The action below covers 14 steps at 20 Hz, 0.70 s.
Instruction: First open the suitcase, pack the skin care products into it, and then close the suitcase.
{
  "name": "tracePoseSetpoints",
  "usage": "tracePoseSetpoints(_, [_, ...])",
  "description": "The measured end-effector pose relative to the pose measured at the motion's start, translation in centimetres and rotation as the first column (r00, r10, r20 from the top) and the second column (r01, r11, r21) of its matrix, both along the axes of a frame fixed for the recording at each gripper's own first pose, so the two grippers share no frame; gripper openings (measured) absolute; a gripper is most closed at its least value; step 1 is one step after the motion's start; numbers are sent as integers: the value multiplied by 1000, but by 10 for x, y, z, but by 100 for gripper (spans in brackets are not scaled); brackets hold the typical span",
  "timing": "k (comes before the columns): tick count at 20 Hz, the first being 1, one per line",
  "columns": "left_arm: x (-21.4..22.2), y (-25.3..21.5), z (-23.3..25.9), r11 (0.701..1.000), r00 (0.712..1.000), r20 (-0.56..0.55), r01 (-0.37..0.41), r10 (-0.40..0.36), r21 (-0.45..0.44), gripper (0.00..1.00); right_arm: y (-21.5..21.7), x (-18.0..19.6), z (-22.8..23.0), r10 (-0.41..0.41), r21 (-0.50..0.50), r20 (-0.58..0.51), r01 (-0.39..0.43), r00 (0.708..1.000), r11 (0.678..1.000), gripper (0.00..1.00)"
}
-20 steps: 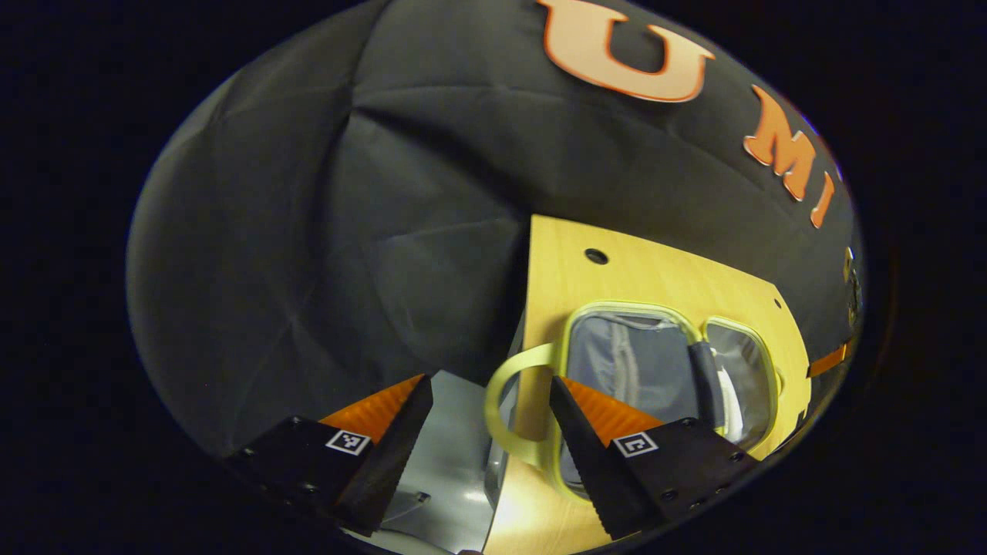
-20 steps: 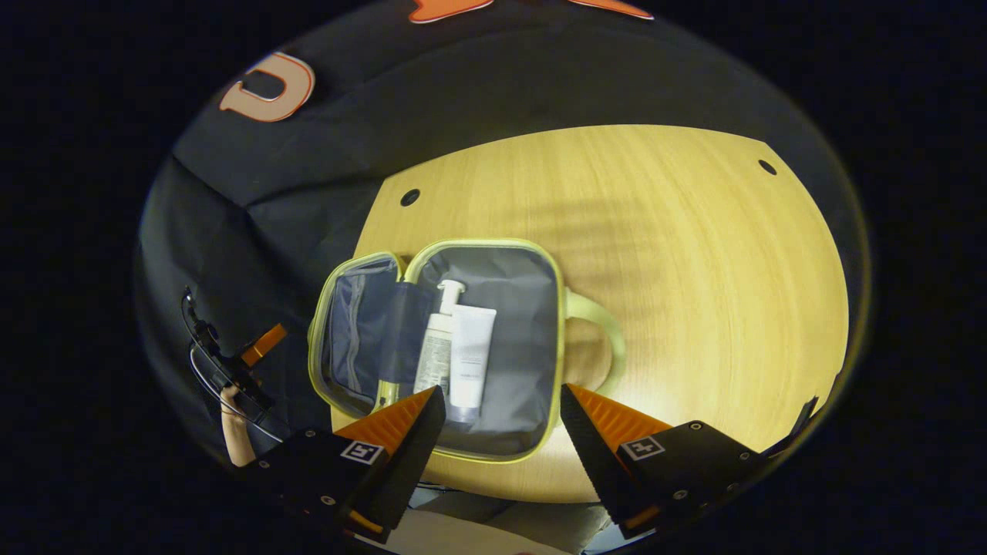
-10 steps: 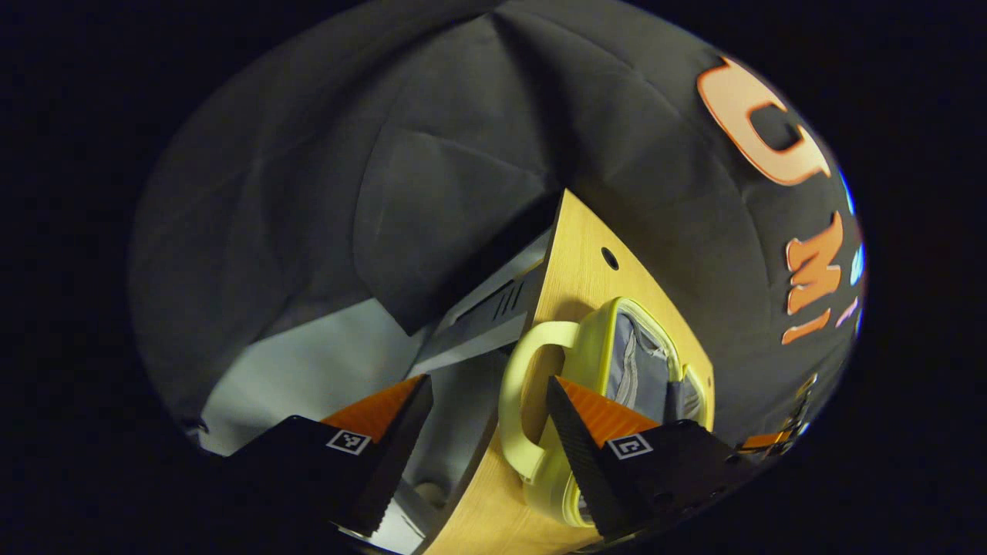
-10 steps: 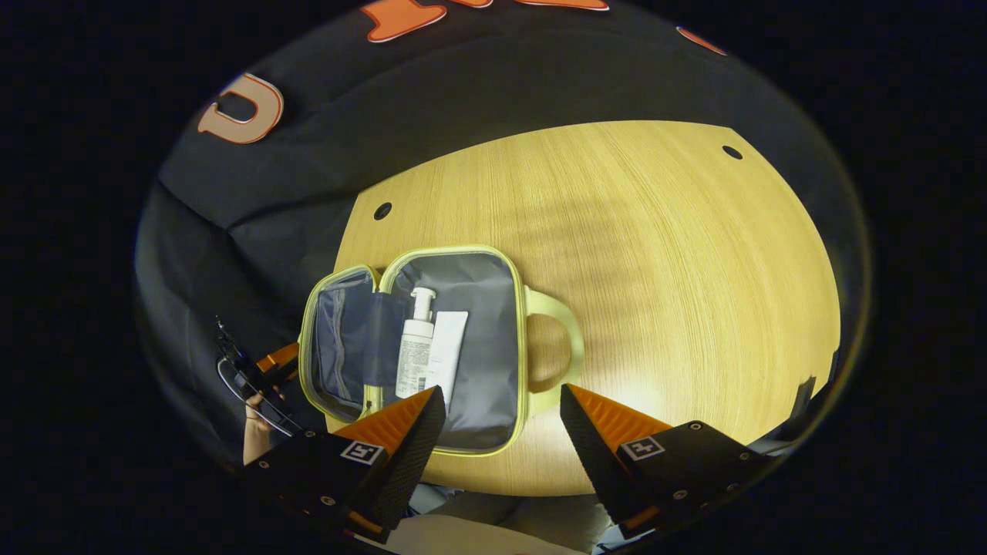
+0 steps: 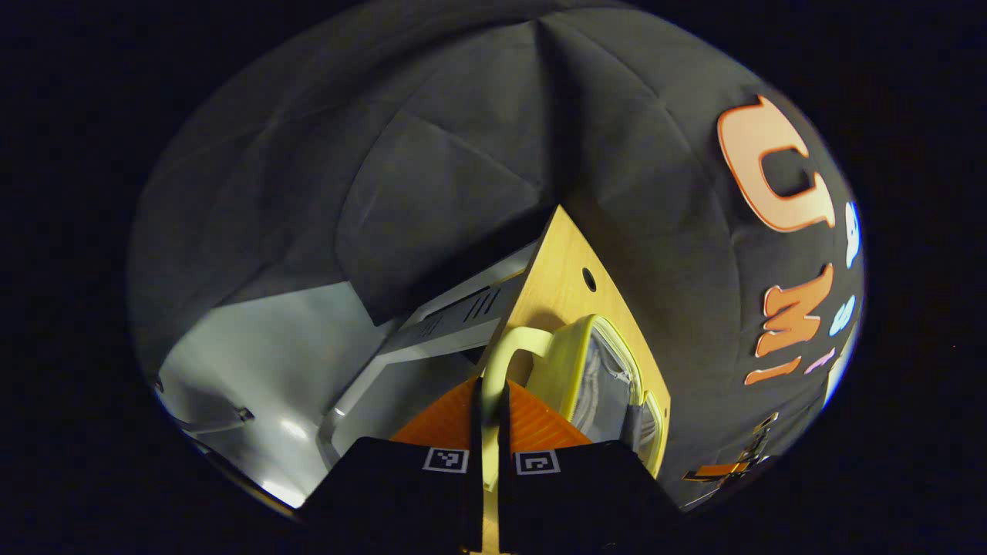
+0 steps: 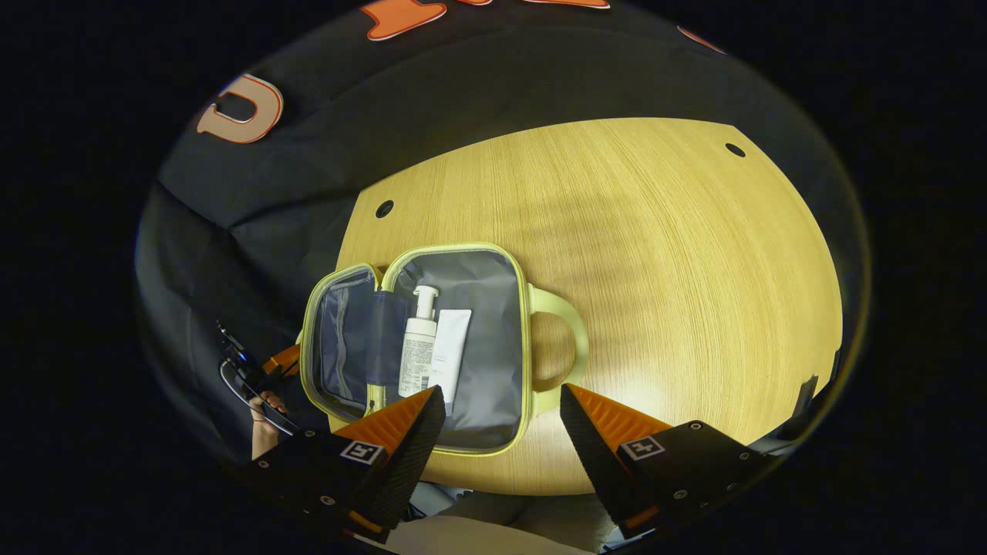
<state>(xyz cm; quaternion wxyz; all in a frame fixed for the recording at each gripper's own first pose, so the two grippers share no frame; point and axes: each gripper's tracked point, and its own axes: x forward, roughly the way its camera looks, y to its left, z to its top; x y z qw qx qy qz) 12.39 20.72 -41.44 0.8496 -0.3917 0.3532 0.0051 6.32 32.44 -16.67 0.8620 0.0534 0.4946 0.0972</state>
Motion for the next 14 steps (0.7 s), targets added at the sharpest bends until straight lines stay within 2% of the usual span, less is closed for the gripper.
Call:
tracePoseSetpoints(3, [-2, -7, 37, 995, 999, 33, 24, -27, 98, 8, -2, 3, 0, 0, 25, 5, -1, 1000, 1000, 96])
tracePoseSetpoints(6, [-4, -19, 92, 987, 995, 87, 42, -56, 156, 8, -15, 6, 0, 10, 29, 14, -11, 1000, 1000, 96])
tracePoseSetpoints(8, [-12, -36, 135, 986, 991, 120, 47, -66, 161, 8, -23, 8, 3, 16, 48, 21, -17, 1000, 999, 96])
tracePoseSetpoints(14, [-24, -128, 249, 979, 969, 213, 82, -121, 185, 5, -71, 14, 13, 18, 80, 43, -21, 999, 997, 96])
